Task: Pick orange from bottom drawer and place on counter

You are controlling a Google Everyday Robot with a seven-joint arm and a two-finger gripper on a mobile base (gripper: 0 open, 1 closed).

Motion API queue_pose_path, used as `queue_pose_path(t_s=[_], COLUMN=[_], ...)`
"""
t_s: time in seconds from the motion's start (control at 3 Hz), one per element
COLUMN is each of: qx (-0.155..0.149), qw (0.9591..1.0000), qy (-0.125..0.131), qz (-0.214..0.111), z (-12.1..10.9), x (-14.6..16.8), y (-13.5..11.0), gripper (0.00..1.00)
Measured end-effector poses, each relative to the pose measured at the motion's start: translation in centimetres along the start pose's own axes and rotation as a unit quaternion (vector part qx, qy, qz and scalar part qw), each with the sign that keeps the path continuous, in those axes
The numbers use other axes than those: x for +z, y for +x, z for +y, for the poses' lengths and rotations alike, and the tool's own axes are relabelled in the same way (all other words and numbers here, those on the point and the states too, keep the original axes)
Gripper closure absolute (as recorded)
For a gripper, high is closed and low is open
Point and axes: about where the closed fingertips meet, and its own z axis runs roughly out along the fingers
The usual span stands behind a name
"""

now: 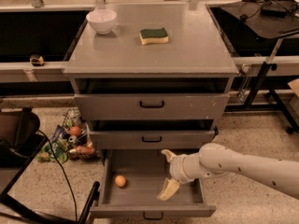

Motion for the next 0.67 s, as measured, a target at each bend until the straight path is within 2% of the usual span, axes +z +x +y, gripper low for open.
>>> queue_pose_path(t_s=[0.33,0.67], qx=[0.019,0.019], qw=[0.9989,0.9989], qy=[-0.028,-0.028], qz=[-0.032,-0.032], z=[0.73,0.73], x=[7.07,7.08], y=[1.21,1.21], gripper=[0.00,0.00])
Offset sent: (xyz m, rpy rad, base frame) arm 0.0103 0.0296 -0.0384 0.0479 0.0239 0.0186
